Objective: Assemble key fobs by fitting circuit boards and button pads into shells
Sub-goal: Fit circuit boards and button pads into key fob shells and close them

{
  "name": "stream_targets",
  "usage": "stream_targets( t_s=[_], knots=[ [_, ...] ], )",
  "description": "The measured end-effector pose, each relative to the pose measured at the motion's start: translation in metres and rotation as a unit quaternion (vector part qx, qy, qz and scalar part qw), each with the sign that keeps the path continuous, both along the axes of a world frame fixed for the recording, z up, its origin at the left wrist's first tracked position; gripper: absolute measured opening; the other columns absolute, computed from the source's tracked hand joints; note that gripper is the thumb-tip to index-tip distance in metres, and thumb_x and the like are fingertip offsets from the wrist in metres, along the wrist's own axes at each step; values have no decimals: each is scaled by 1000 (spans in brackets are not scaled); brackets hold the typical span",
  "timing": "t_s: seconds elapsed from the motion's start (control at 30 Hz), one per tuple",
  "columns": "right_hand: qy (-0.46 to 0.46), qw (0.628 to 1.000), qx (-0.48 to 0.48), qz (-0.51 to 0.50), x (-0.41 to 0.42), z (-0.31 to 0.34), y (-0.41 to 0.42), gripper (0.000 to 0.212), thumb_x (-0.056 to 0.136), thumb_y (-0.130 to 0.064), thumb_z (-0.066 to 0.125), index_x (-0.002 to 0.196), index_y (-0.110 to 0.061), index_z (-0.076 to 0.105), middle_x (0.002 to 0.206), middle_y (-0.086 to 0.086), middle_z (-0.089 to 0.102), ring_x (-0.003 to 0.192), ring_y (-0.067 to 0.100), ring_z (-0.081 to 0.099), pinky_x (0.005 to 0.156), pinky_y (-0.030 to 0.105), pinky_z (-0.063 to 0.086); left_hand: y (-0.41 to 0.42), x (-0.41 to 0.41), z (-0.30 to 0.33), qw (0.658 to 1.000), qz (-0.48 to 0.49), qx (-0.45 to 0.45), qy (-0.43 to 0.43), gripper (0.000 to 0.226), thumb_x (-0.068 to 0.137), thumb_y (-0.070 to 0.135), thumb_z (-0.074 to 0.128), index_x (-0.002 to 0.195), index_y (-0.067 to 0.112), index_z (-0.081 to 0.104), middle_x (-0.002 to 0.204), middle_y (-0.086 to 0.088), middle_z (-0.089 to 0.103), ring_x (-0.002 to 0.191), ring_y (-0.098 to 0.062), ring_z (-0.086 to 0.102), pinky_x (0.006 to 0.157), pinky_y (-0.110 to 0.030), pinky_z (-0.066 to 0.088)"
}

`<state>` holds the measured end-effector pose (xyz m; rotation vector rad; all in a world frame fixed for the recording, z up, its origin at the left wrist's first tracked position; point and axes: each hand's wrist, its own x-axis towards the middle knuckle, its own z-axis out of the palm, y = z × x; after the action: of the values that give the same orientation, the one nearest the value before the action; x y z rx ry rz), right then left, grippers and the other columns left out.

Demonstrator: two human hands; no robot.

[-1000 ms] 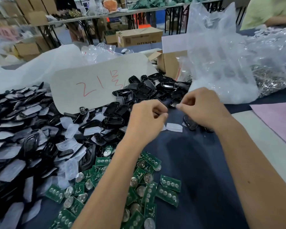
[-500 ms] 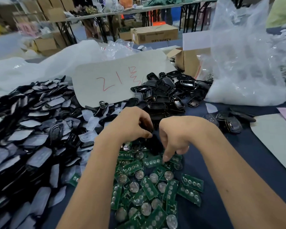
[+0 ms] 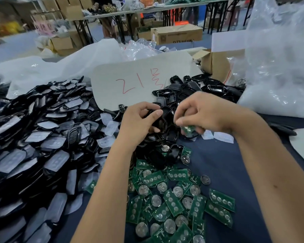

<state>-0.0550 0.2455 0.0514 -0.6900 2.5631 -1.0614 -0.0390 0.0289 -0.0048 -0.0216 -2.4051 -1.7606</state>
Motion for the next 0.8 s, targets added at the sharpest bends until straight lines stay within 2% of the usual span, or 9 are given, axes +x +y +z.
stream_targets(
  t_s=[0.07,0.2,0.3,0.4,0.47,0.5,0.6,0.7,0.8],
  knots=[
    [10,994,-106,-26,-5,-4,-9,4,95,-13,73,93,-16,75,72,6,76,50,16,60,47,20,46,1,0,-1,998,2,62,-20,4,96,18,73,98,18,77,92,-6,78,56,-22,72,63,-35,64],
    [-24,956,-286,-55,-15,-15,-25,14,90,-4,80,100,-5,71,70,11,67,58,31,72,52,25,56,0,-1,0,991,49,123,-32,14,97,15,72,86,7,71,65,-7,73,47,-20,67,44,-21,50],
    [-33,926,-371,-62,-17,-30,-32,16,87,-3,81,91,-7,66,75,20,64,58,39,73,48,27,56,-4,-2,0,985,78,150,-45,17,100,14,67,87,3,65,61,-7,69,43,-13,61,41,-19,44],
    [-41,908,-406,-94,-16,-48,-37,17,86,-3,82,89,-6,65,65,14,63,51,33,71,44,26,53,-2,-3,1,965,81,240,-74,18,100,6,63,83,6,61,65,-2,69,51,-16,67,47,-18,49],
    [-42,898,-423,-117,-15,-56,-42,18,86,-2,82,89,-5,65,61,11,62,45,27,67,40,25,50,0,-2,3,957,59,269,-93,16,100,0,59,86,7,61,75,-8,67,54,-19,68,49,-19,52],
    [-46,892,-432,-124,-15,-58,-44,17,86,-2,82,89,-5,65,62,12,62,44,25,67,40,25,49,0,0,4,960,37,260,-101,16,100,-4,54,93,7,63,77,-11,64,55,-20,68,50,-20,52],
    [-57,880,-452,-131,-15,-61,-50,16,86,-5,82,90,-2,67,65,13,66,43,22,66,39,23,48,-3,4,6,971,-58,203,-110,44,90,-6,44,115,18,70,69,-10,60,57,-22,61,48,-25,48],
    [-62,873,-464,-135,-15,-59,-50,25,83,-17,84,90,-1,67,65,11,69,41,18,63,37,22,46,2,6,8,975,-111,165,-100,47,85,-1,48,112,26,75,76,-9,66,58,-21,58,47,-27,45],
    [-53,866,-471,-159,-15,-59,-48,26,82,-22,86,89,-3,68,62,9,69,39,17,62,35,21,45,6,4,8,976,-55,186,-102,32,95,-2,53,101,19,77,88,-11,68,60,-20,64,52,-26,52]
  ],
)
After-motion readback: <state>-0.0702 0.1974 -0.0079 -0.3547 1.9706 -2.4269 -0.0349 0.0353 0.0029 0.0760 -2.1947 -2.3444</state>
